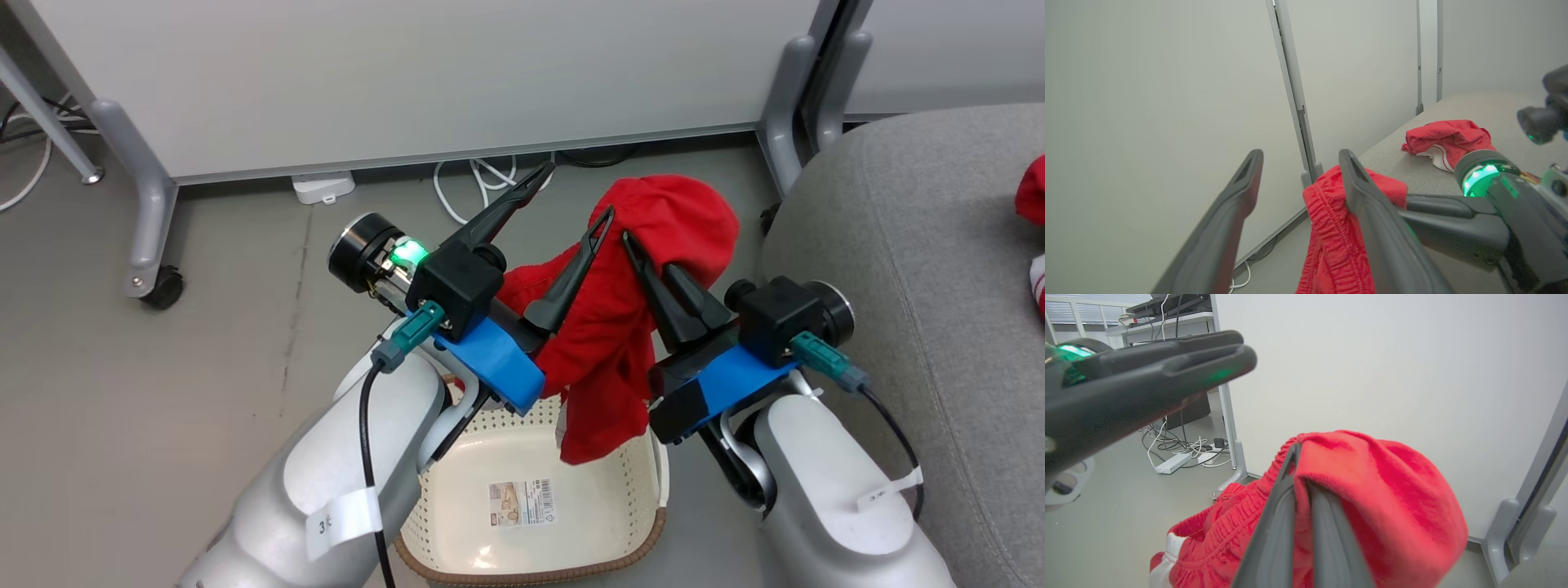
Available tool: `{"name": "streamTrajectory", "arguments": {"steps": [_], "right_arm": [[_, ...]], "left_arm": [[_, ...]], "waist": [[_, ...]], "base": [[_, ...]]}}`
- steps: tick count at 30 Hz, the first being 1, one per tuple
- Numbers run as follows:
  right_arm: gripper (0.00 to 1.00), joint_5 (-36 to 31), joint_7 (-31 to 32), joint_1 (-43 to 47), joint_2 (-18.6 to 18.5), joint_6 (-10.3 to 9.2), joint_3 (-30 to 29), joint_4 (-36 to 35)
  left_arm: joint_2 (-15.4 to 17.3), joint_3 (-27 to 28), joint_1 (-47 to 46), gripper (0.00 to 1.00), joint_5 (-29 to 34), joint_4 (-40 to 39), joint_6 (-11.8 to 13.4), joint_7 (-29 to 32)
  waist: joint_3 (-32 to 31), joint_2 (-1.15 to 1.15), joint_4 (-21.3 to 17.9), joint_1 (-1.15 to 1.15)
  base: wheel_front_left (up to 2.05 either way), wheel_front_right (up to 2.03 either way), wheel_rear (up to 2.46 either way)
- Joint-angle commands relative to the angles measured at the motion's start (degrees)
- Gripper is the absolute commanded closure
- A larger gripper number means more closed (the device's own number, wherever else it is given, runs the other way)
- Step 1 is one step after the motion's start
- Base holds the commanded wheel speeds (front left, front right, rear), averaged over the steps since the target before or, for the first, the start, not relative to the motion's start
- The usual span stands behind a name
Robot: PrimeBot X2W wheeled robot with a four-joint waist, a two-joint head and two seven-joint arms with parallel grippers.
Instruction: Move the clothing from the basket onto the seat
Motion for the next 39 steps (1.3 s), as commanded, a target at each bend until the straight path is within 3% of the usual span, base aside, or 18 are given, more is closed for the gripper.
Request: {"name": "streamTrajectory", "arguments": {"steps": [1, 18, 26, 39], "right_arm": [[1.0, -0.18, -0.01, 0.55, -0.24, 0.01, -0.42, -0.51], [1.0, -2.99, 0.0, 8.16, -1.31, 0.01, -13.46, -11.78], [1.0, -3.34, -0.01, 13.0, -0.87, 0.01, -16.93, -15.88], [1.0, -2.56, -0.01, 16.7, 0.09, 0.01, -18.47, -18.82]], "left_arm": [[0.34, 0.17, 0.54, 0.0, 0.13, -0.22, 0.04, -0.27], [0.94, -1.01, 4.6, 0.0, 3.32, -4.7, -0.04, -0.28], [1.47, -3.52, 5.41, 0.0, 3.82, -5.72, -0.07, -0.28], [2.5, -4.48, 5.96, 0.0, 3.22, -5.83, -0.08, -0.28]], "waist": [[0.57, 0.0, -0.91, 0.0], [4.07, 0.0, -13.51, 0.0], [4.47, 0.0, -18.78, 0.0], [4.39, 0.0, -21.48, 0.0]], "base": [[0.0, 0.0, 0.0], [0.0, 0.0, 0.0], [0.0, 0.0, 0.0], [0.0, 0.0, 0.0]]}}
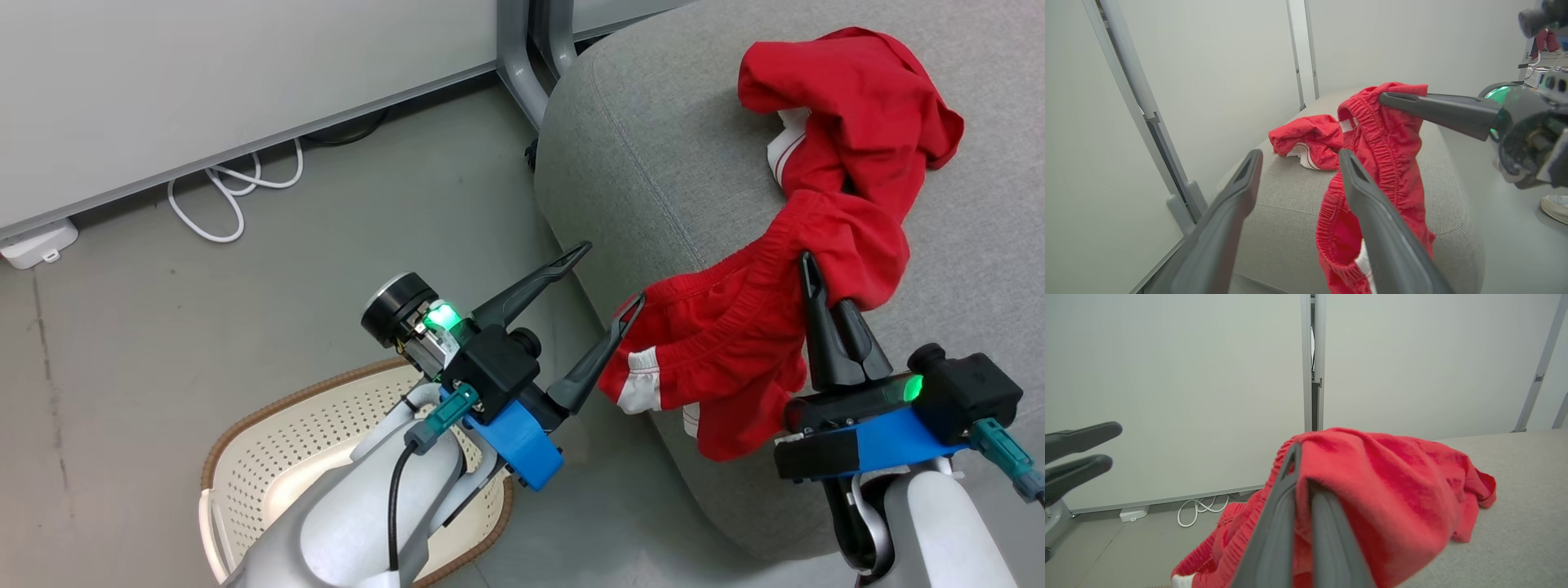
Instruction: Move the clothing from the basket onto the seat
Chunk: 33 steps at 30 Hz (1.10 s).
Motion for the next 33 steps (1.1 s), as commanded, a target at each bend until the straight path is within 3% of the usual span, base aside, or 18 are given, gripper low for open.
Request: {"name": "streamTrajectory", "arguments": {"steps": [1, 9, 18, 26, 30, 33], "right_arm": [[1.0, 0.1, -0.01, 0.19, 0.23, 0.01, -0.21, -0.45], [1.0, 0.01, -0.02, -4.92, 0.32, 0.01, -0.14, -2.08], [1.0, -0.76, 0.0, -24.06, -1.71, 0.01, -6.17, -4.38], [1.0, -1.01, 0.0, -43.68, -10.1, 0.0, -19.38, -3.21], [1.0, -0.6, 0.0, -49.88, -18.2, 0.0, -23.67, 2.18], [1.0, -0.88, 0.0, -52.18, -22.28, 0.01, -26.81, 6.64]], "left_arm": [[0.43, 0.47, 0.15, 0.0, -0.23, -0.01, -0.08, -0.28], [0.79, 1.86, -0.71, 0.0, 0.58, -0.73, -0.08, -0.28], [3.17, 2.86, -5.59, 0.0, 2.23, -2.86, -0.07, -0.2], [5.3, 2.86, -10.9, 0.0, 3.56, -5.09, -0.07, 0.5], [6.19, 2.8, -12.76, 0.0, 4.15, -6.35, -0.07, 0.56], [6.79, 2.75, -13.74, 0.0, 4.58, -7.09, -0.07, 0.61]], "waist": [[0.05, 0.0, 0.08, 0.0], [2.27, 0.0, 1.13, 0.0], [12.81, 0.0, 2.93, 0.0], [24.26, 0.0, 4.36, 0.0], [28.41, 0.0, 4.93, 0.0], [30.54, 0.0, 5.25, 0.0]], "base": [[0.0, 0.0, 0.0], [0.0, 0.0, 0.0], [0.0, 0.0, 0.0], [0.0, 0.0, 0.0], [0.0, 0.0, 0.0], [0.0, 0.0, 0.0]]}}
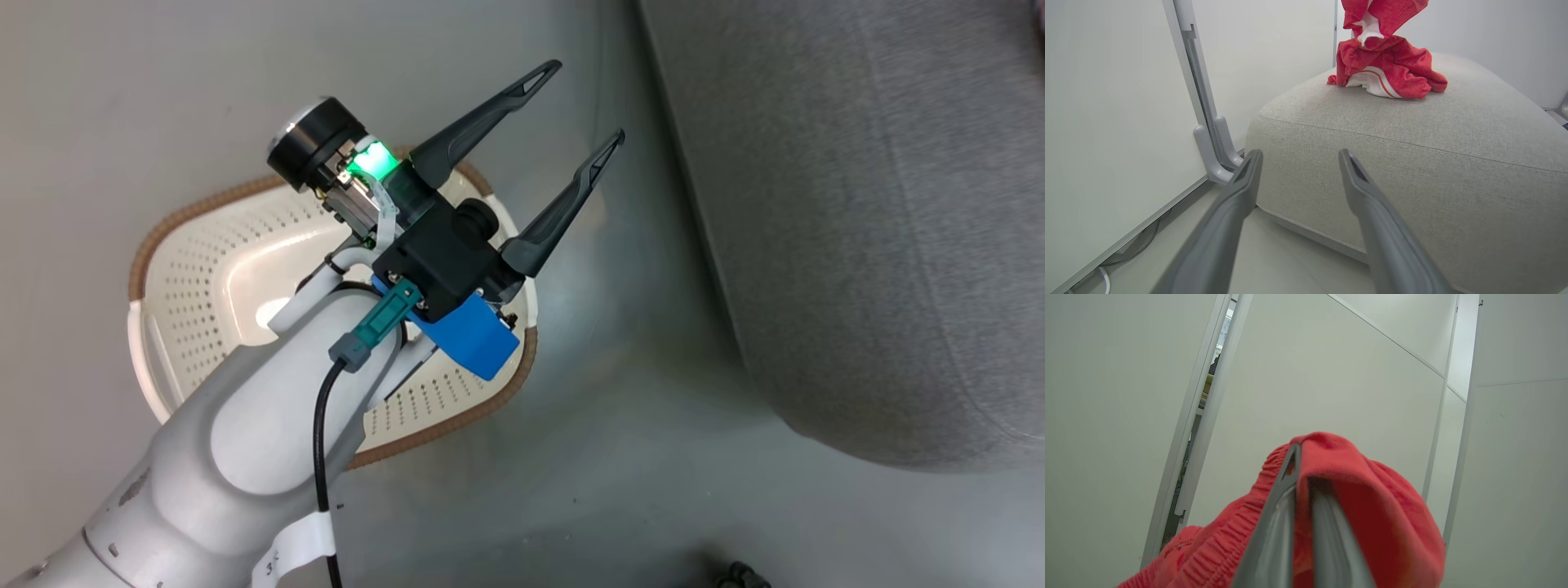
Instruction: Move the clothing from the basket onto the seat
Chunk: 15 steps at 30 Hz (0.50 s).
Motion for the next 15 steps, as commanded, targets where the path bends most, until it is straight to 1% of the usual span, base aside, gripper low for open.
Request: {"name": "streamTrajectory", "arguments": {"steps": [1, 3, 4, 7, 9, 11, 15], "right_arm": [[1.0, -0.14, 0.0, -0.53, -0.84, 0.0, -1.43, 1.56], [1.0, -1.01, 0.0, 0.94, -1.77, 0.01, -2.86, 4.13], [1.0, -1.66, 0.0, 2.05, -1.32, 0.01, -3.07, 5.29], [1.0, -2.28, 0.0, 4.53, 2.52, 0.01, -4.32, 9.81], [1.0, -3.33, -0.01, 5.43, 4.09, -0.01, -5.02, 12.5], [1.0, -4.29, 0.0, 6.04, 6.7, 0.0, -5.77, 15.29], [1.0, -5.25, 0.01, 8.38, 8.58, 0.0, -6.65, 18.2]], "left_arm": [[0.45, 0.04, -1.22, 0.0, 0.3, -0.33, -0.06, -0.19], [0.55, 0.14, -1.49, 0.0, 0.26, -0.61, 0.11, -0.29], [0.67, 0.17, -1.5, 0.0, 0.27, -0.67, 0.23, -0.34], [1.0, 0.22, -1.26, 0.0, 0.23, -0.73, 0.42, -0.51], [1.1, 0.1, -1.18, 0.0, 0.16, -0.72, 0.45, -0.5], [1.02, 0.06, -1.38, 0.0, 0.06, -0.73, 0.49, -0.52], [1.0, 0.06, -1.62, 0.0, -0.04, -0.69, 0.67, -0.59]], "waist": [[3.12, 0.0, 1.01, -0.01], [3.8, 0.0, 1.22, -0.01], [3.96, 0.0, 1.2, -0.01], [4.11, 0.0, 0.94, -0.01], [4.17, 0.0, 0.97, -0.01], [4.27, 0.0, 1.25, -0.01], [4.4, 0.0, 1.57, -0.01]], "base": [[0.0, 0.0, 0.0], [0.0, 0.0, 0.0], [0.0, 0.0, 0.0], [0.0, 0.0, 0.0], [0.0, 0.0, 0.0], [0.0, 0.0, 0.0], [0.0, 0.0, 0.0]]}}
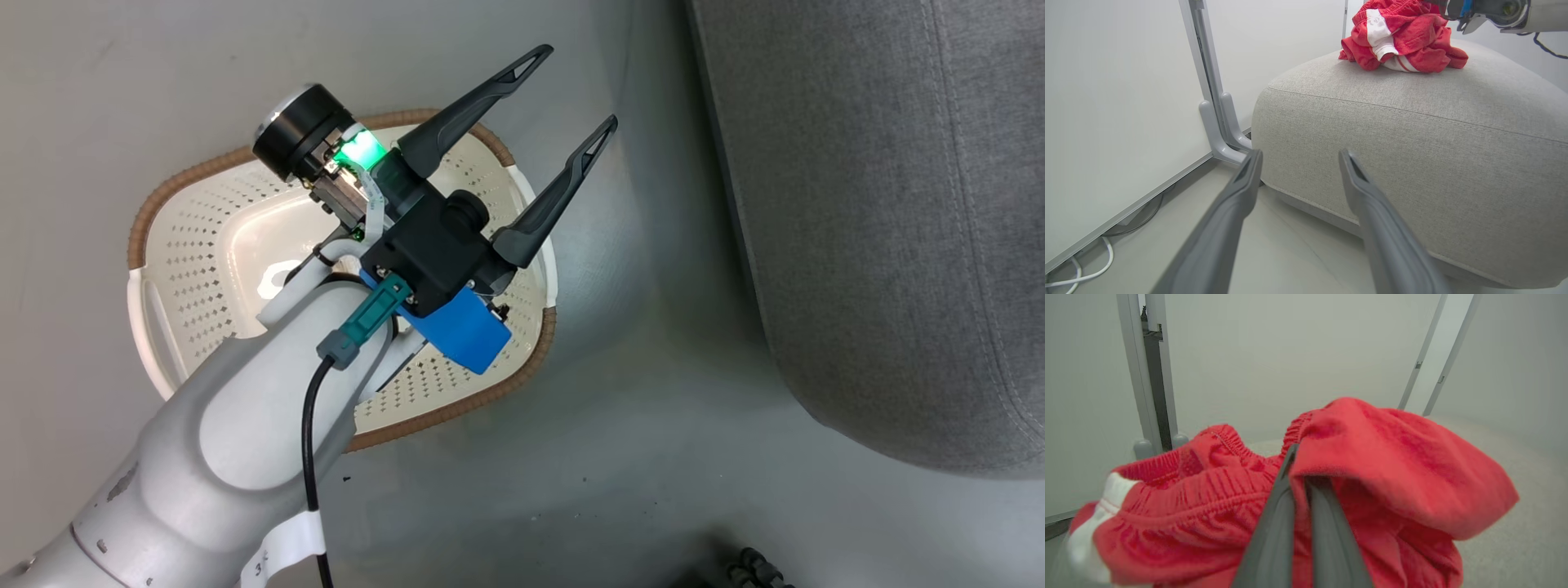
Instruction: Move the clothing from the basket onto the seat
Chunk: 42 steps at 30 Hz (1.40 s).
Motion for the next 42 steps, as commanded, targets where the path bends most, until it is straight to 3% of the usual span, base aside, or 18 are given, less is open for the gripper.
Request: {"name": "streamTrajectory", "arguments": {"steps": [1, 5, 6, 7, 19, 31, 42], "right_arm": [[1.0, -0.32, 0.0, 0.99, 0.27, -0.01, -0.63, 0.51], [1.0, 0.35, 0.0, 2.72, 1.02, -0.01, -1.52, -0.03], [0.61, 0.53, 0.0, 3.48, 1.29, -0.01, -1.66, -0.38], [0.0, 0.7, 0.01, 4.48, 1.57, -0.01, -1.57, -0.44], [0.0, 3.13, 0.0, 23.79, 4.44, -0.01, 3.52, -10.41], [0.0, 6.36, 0.0, 37.84, 5.62, -0.01, 17.11, -23.25], [0.0, 7.23, 0.01, 46.68, 9.14, -0.01, 25.67, -27.63]], "left_arm": [[0.0, -0.1, -0.79, 0.0, -0.19, -0.06, 0.35, -0.22], [0.03, 0.06, -0.54, 0.0, -0.29, 0.27, 0.59, -0.38], [0.01, 0.15, -0.26, 0.0, -0.32, 0.44, 0.73, -0.43], [-0.11, 0.23, 0.07, 0.0, -0.42, 0.6, 0.83, -0.45], [-2.82, 4.42, 7.36, 0.0, -2.54, 0.63, 2.32, -0.67], [-4.74, 17.85, 20.58, 0.0, -3.1, -0.01, 4.32, -0.68], [-7.63, 30.1, 32.23, 0.0, -0.94, -0.14, 4.15, -0.68]], "waist": [[-0.01, 0.0, 0.27, -0.01], [-0.63, 0.0, 0.51, -0.01], [-1.1, 0.0, 0.49, -0.01], [-1.66, 0.0, 0.48, -0.01], [-14.9, 0.0, 0.36, -0.01], [-28.93, 0.0, 4.3, -0.01], [-37.52, 0.0, 9.03, -0.01]], "base": [[0.0, 0.0, 0.0], [0.0, 0.0, 0.0], [0.0, 0.0, 0.0], [0.0, 0.0, 0.0], [0.0, 0.0, 0.0], [0.0, 0.0, 0.0], [0.0, 0.0, 0.0]]}}
